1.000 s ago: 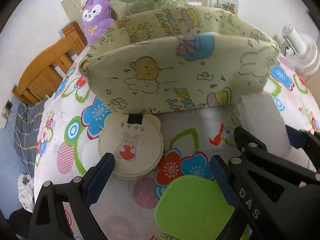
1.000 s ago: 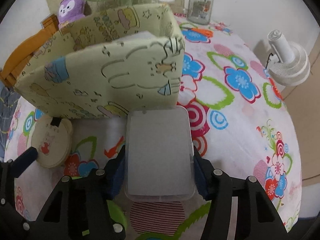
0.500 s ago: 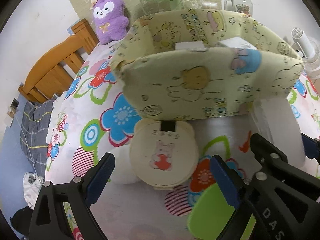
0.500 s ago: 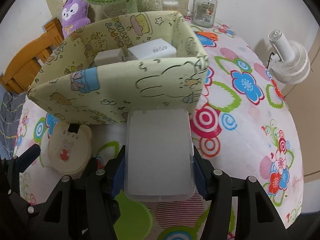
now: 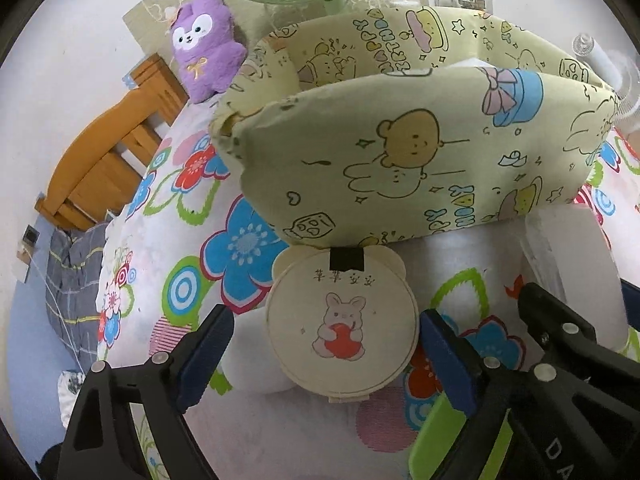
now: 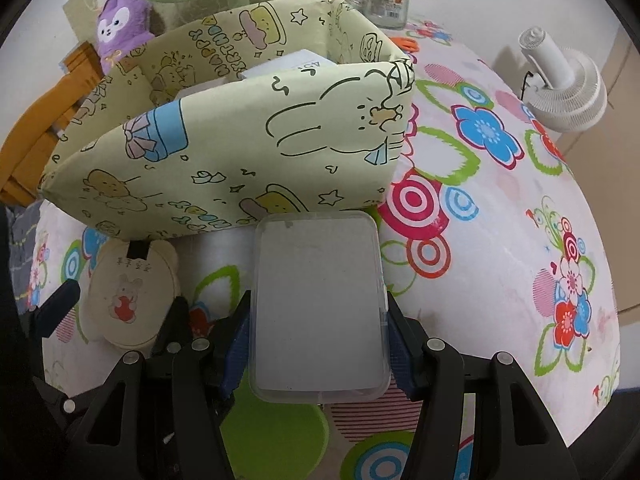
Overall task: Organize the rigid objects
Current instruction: 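Grasp the round beige bear-print compact with the left tool while the right tool holds the container, then lift and carry the compact and clear container toward the fabric box with both tools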
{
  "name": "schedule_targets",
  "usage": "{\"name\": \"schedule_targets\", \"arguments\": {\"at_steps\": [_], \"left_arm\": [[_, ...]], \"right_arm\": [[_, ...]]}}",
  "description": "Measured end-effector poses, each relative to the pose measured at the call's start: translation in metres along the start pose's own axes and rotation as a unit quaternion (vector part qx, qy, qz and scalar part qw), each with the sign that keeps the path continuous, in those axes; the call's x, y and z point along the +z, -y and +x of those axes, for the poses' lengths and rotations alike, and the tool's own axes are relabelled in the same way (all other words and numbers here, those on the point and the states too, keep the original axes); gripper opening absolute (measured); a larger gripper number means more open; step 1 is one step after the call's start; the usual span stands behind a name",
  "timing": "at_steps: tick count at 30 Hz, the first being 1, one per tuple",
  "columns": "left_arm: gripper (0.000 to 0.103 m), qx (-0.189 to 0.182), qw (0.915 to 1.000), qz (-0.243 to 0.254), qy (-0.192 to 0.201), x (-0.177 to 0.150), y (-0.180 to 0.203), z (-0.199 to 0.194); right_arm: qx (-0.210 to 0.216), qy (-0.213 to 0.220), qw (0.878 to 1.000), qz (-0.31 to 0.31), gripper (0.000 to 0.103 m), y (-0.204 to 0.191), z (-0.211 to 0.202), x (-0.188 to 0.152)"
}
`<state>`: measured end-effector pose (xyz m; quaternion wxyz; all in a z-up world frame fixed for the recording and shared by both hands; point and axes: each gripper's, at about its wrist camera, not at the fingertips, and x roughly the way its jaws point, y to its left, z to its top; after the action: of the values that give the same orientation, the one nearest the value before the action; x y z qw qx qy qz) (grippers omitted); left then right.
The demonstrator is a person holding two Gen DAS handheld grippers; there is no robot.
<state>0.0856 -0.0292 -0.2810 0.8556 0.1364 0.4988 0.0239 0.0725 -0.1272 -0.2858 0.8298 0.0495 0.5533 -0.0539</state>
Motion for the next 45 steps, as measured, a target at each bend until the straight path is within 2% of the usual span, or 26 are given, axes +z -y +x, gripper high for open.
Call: {"name": "schedule_targets", "arguments": {"at_steps": [5, 15, 24, 40, 45], "left_arm": [[0.077, -0.015, 0.9998, -0.001, 0.010, 0.001, 0.003, -0.003], [0.076, -0.039, 0.9990, -0.024, -0.001, -0.001, 0.002, -0.011], [0.076, -0.043, 0.9987, -0.026, 0.003, -0.006, 0.009, -0.026], [0.076, -0.040, 0.9977, -0.052, 0.016, -0.014, 0.005, -0.065], [0.076, -0.051, 0.9965, -0.062, 0.022, -0.018, 0.004, -0.082]], "right_arm": [[-0.003, 0.002, 1.000, 0.001, 0.062, 0.003, -0.001, 0.003], [-0.001, 0.006, 1.000, -0.007, 0.062, 0.011, -0.004, 0.007], [0.006, 0.008, 1.000, -0.008, 0.062, 0.021, -0.015, 0.002], [0.013, 0.036, 0.999, -0.019, 0.062, 0.027, -0.061, -0.009], [0.016, 0.047, 0.999, -0.023, 0.062, 0.028, -0.077, -0.013]]}}
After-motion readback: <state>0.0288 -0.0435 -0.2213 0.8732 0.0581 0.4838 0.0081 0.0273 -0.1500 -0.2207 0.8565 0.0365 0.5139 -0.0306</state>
